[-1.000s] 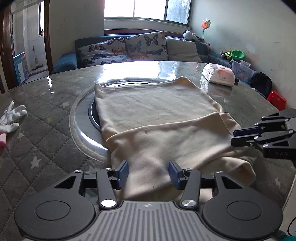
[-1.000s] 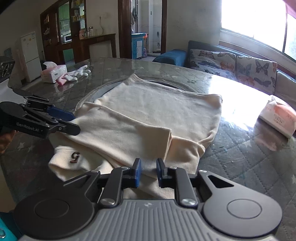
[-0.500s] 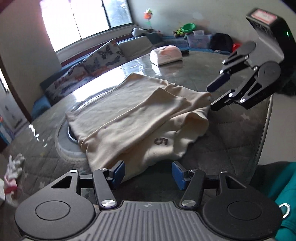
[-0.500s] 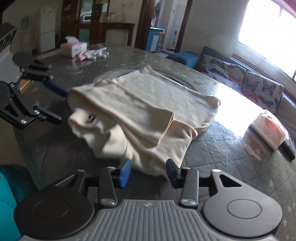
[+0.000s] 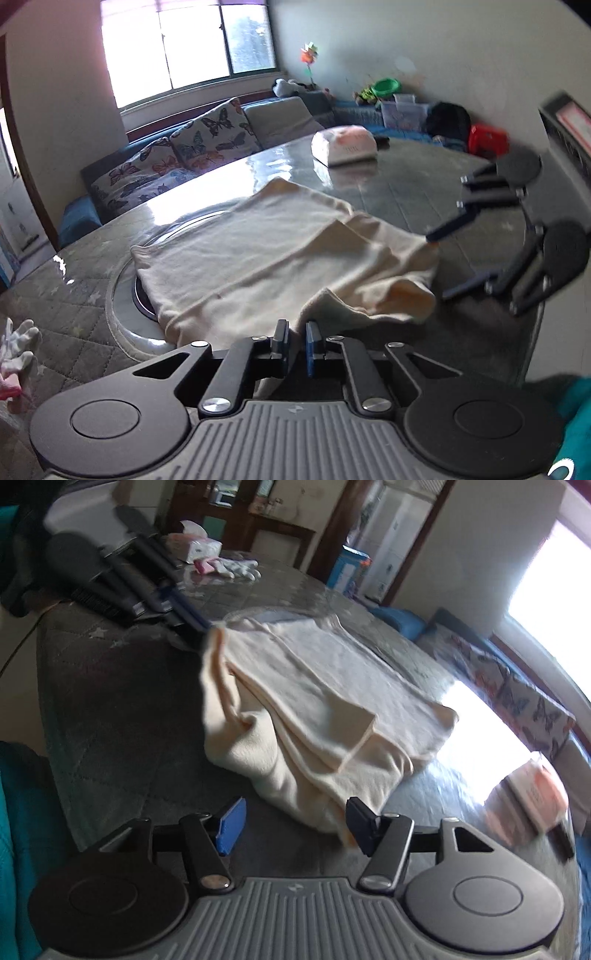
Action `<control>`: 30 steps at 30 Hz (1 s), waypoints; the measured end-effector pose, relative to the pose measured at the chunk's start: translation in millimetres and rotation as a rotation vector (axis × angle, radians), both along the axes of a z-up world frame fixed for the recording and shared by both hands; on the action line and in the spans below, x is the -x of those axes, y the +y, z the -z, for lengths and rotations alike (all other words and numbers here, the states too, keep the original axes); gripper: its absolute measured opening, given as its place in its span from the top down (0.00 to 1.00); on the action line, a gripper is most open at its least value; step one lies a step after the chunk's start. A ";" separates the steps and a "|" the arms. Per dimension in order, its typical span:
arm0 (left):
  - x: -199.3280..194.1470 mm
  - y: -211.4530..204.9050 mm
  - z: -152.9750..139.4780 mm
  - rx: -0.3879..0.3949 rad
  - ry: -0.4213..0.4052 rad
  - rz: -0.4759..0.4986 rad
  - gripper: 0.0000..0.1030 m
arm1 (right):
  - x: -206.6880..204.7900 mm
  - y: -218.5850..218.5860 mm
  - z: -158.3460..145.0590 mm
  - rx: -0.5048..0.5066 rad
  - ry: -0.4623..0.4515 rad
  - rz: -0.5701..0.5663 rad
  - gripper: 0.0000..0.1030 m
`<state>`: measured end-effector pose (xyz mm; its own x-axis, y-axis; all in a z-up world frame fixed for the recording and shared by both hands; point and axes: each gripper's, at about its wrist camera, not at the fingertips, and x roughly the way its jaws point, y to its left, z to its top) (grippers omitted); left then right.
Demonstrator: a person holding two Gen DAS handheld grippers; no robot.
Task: Fold clothes
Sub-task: 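Grasp the hem with both grippers and lift it off the table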
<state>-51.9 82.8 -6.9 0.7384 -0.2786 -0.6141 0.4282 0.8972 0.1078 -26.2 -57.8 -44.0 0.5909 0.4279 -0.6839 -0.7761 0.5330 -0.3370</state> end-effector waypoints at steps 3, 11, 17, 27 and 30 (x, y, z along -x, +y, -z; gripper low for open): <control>-17.1 7.4 -1.2 0.066 0.030 -0.026 0.91 | -8.2 8.2 2.7 -0.029 -0.011 -0.017 0.40; -30.9 22.1 4.8 0.112 0.079 -0.053 0.87 | -46.6 18.4 -2.2 -0.180 0.089 -0.018 0.80; -4.2 21.9 7.8 0.009 0.048 -0.029 0.74 | -71.9 15.7 -16.5 -0.258 0.173 0.016 0.86; -2.5 11.5 27.9 -0.162 0.002 -0.008 0.83 | -78.1 17.8 -17.5 -0.289 0.176 0.065 0.90; 2.4 11.5 23.7 -0.175 -0.021 -0.001 0.88 | -65.7 13.6 -19.3 -0.318 0.153 0.069 0.91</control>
